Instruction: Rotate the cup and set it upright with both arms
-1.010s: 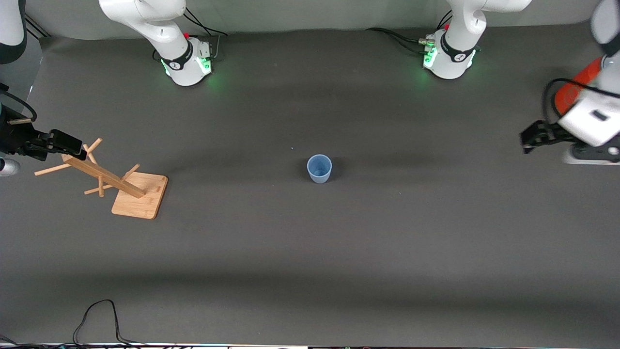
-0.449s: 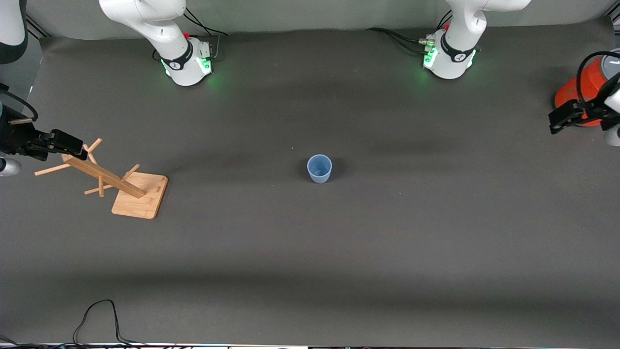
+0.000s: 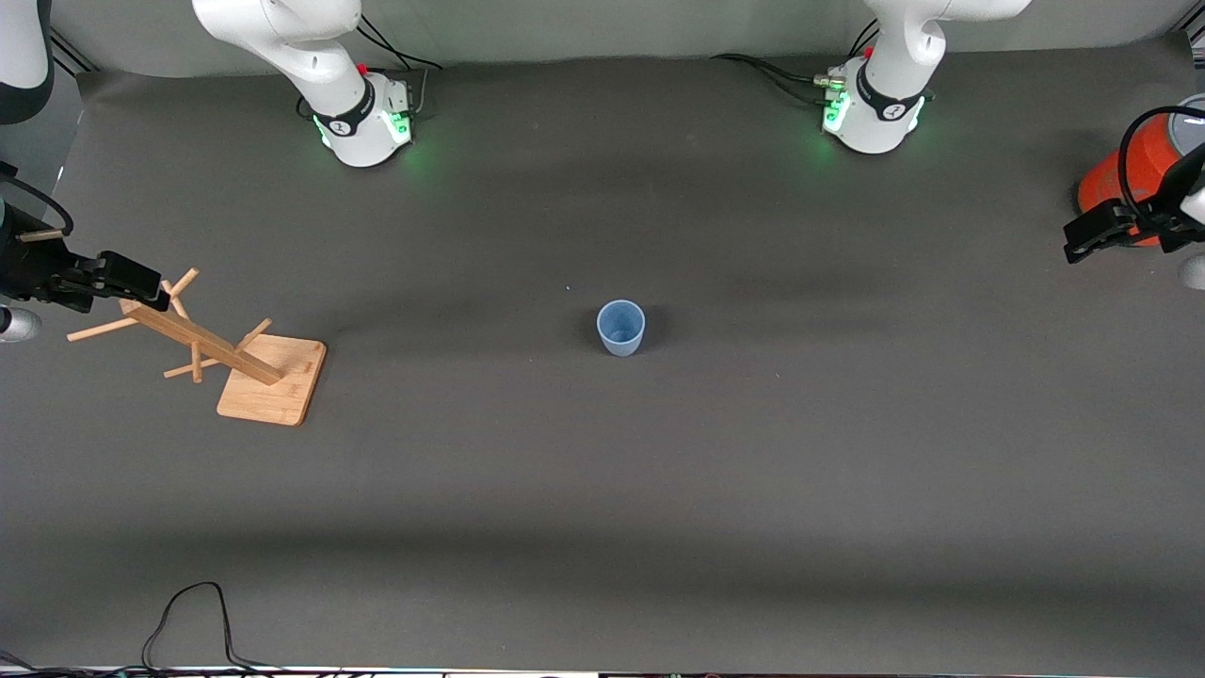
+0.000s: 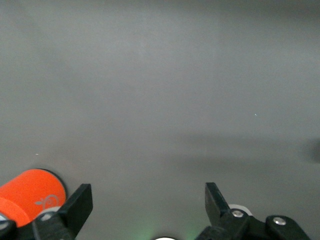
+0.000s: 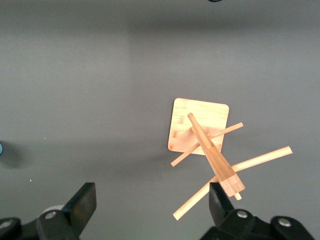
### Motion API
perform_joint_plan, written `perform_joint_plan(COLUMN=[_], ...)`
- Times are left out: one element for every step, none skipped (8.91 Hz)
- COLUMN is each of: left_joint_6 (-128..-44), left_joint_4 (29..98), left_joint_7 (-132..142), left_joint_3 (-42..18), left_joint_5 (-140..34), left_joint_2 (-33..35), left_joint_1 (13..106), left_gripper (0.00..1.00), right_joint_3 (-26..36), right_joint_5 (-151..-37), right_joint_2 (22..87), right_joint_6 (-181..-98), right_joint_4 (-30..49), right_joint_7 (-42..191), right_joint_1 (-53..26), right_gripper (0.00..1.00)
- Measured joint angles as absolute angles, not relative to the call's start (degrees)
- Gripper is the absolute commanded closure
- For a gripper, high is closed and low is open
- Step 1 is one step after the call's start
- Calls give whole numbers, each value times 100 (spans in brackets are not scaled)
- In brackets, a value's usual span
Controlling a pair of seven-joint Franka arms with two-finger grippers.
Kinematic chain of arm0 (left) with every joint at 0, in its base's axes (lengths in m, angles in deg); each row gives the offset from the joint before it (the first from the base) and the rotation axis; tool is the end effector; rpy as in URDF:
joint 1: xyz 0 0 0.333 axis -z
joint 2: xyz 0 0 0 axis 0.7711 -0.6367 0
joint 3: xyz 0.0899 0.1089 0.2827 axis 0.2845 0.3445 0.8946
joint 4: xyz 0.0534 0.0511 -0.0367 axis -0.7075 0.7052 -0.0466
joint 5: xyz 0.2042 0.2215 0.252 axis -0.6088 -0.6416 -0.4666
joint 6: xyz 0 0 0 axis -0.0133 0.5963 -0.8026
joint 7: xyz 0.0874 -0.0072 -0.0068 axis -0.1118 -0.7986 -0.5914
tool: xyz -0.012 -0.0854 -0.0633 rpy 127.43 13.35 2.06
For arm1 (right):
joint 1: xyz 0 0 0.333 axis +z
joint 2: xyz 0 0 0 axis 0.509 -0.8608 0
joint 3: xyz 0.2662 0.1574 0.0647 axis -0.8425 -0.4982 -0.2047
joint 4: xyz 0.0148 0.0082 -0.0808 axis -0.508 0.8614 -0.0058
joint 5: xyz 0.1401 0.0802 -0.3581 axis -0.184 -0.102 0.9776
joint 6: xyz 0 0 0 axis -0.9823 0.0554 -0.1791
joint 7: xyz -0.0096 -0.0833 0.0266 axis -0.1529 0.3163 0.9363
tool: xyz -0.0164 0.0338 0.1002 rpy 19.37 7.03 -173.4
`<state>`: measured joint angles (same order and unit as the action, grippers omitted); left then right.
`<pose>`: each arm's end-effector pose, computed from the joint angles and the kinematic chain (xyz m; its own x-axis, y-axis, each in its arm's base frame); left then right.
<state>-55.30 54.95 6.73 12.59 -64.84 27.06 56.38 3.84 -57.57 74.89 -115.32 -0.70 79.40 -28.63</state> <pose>0.5445 0.0120 0.6186 0.9939 0.0915 -0.0621 0.0884 -0.9948 -0.0509 0.5728 -0.0195 0.6020 0.9992 -0.0327 -0.0222 -0.0329 -0.9994 -0.0094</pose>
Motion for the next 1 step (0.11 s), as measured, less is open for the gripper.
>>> perform_joint_plan(left_joint_6=[-5548], left_joint_4=[5496], left_joint_7=[684], left_joint_3=[982], left_joint_5=[-6320], left_joint_2=[2637], left_joint_1=[5228], left_gripper=[0], right_joint_3=[384], right_joint_5=[-5757], right_joint_2=[7489], right_joint_6=[-11532], right_joint_4=[-69], right_joint_7=[7940], right_joint_1=[-2864], right_gripper=[0])
